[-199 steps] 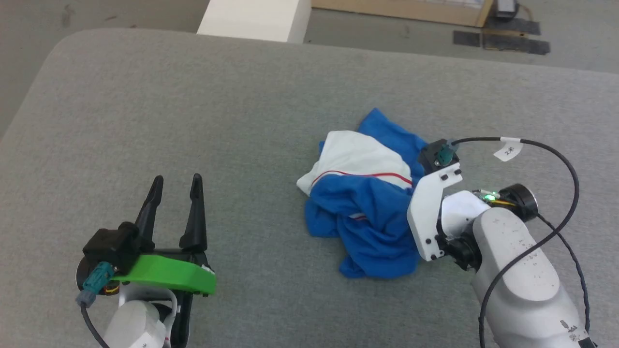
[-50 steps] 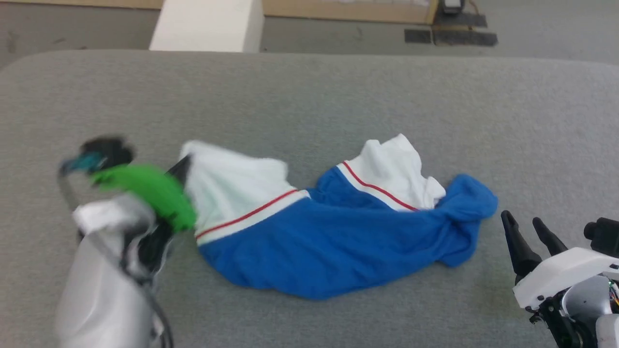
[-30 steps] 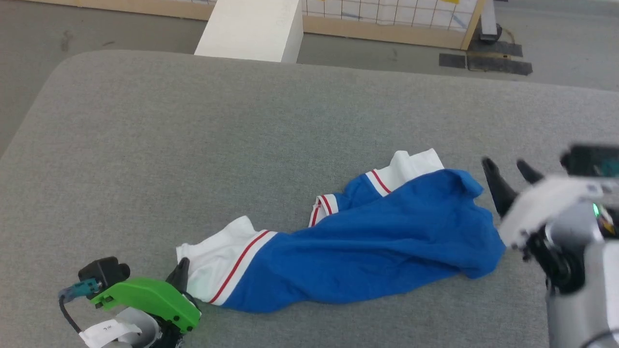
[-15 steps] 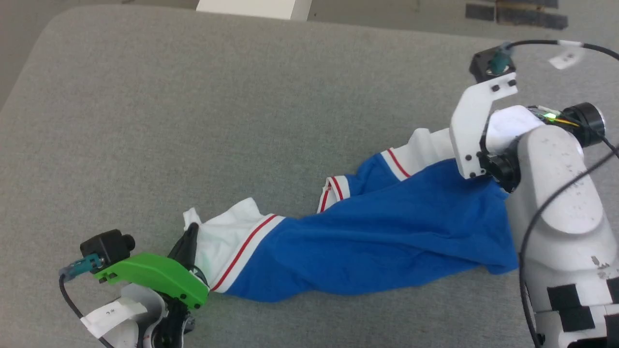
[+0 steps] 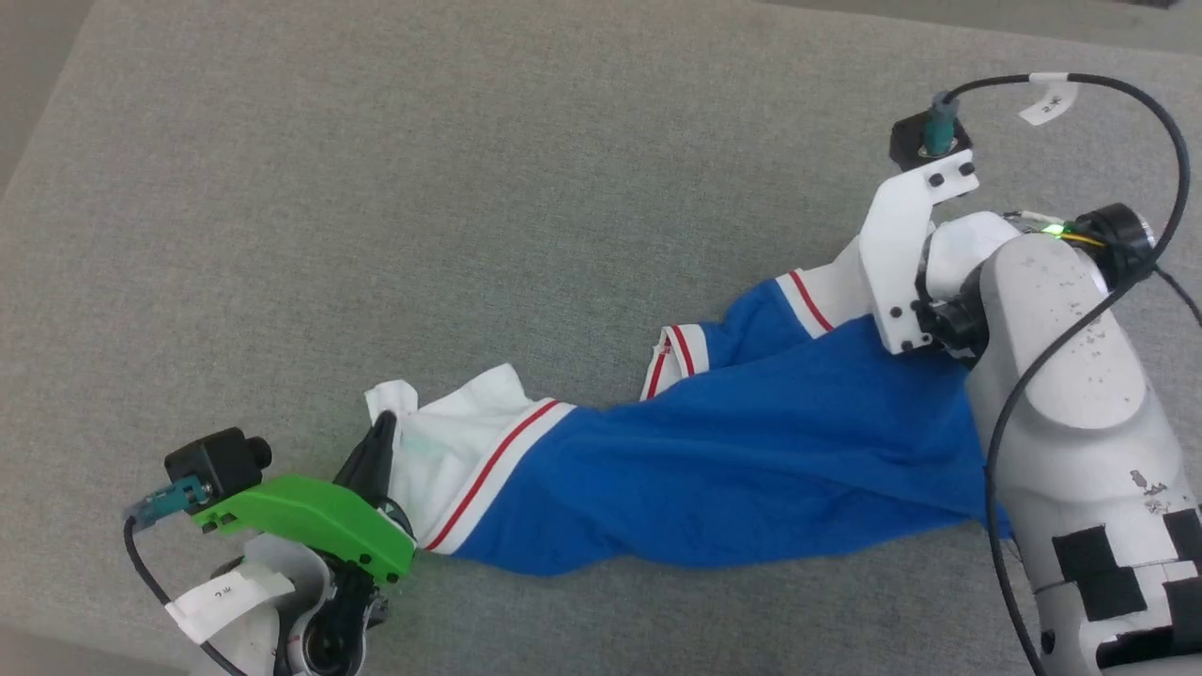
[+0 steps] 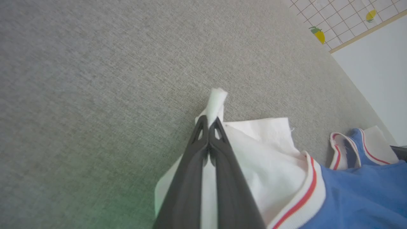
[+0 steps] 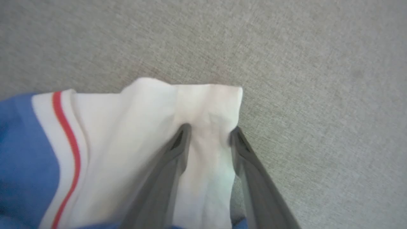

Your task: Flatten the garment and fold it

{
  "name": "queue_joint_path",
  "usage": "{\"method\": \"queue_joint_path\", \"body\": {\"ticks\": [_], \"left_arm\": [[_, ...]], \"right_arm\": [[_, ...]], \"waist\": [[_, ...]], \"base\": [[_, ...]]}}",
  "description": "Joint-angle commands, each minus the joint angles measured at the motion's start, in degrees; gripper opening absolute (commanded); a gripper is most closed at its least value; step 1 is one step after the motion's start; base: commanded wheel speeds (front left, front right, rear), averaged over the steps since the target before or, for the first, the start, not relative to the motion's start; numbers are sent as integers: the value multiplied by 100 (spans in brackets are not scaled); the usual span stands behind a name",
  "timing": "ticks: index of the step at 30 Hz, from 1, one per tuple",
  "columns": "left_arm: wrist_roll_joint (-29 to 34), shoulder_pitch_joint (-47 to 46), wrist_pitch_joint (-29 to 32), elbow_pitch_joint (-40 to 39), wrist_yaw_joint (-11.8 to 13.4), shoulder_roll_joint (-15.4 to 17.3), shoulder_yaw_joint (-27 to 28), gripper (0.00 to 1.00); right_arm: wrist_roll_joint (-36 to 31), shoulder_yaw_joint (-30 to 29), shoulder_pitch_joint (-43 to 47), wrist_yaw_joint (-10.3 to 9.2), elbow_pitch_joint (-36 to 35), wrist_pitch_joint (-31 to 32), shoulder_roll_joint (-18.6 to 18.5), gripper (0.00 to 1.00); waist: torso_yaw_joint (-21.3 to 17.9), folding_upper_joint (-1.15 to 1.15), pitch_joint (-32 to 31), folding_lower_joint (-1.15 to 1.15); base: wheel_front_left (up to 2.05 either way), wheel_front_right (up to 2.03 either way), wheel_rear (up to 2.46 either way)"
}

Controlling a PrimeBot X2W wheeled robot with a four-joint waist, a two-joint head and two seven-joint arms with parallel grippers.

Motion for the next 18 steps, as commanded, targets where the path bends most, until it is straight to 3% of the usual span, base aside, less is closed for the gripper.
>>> {"method": "queue_joint_path", "body": {"ticks": [1, 10, 18], "left_arm": [[-19, -74, -50, -10, -42, -22, -3, 0], [-118, -284, -232, -138, -176, 80, 143, 0], [-91, -1231, -142, -441, -309, 439, 236, 0]], "right_arm": [[75, 19, 130, -5, 116, -66, 38, 0], [976, -360, -107, -5, -350, -939, 34, 0], [2360, -768, -254, -5, -1163, -1163, 37, 0]], "waist": [[-46, 0, -80, 0], [-340, 0, -740, 0], [-687, 0, -1485, 0]], "base": [[0, 0, 0], [0, 0, 0], [0, 0, 0]]}}
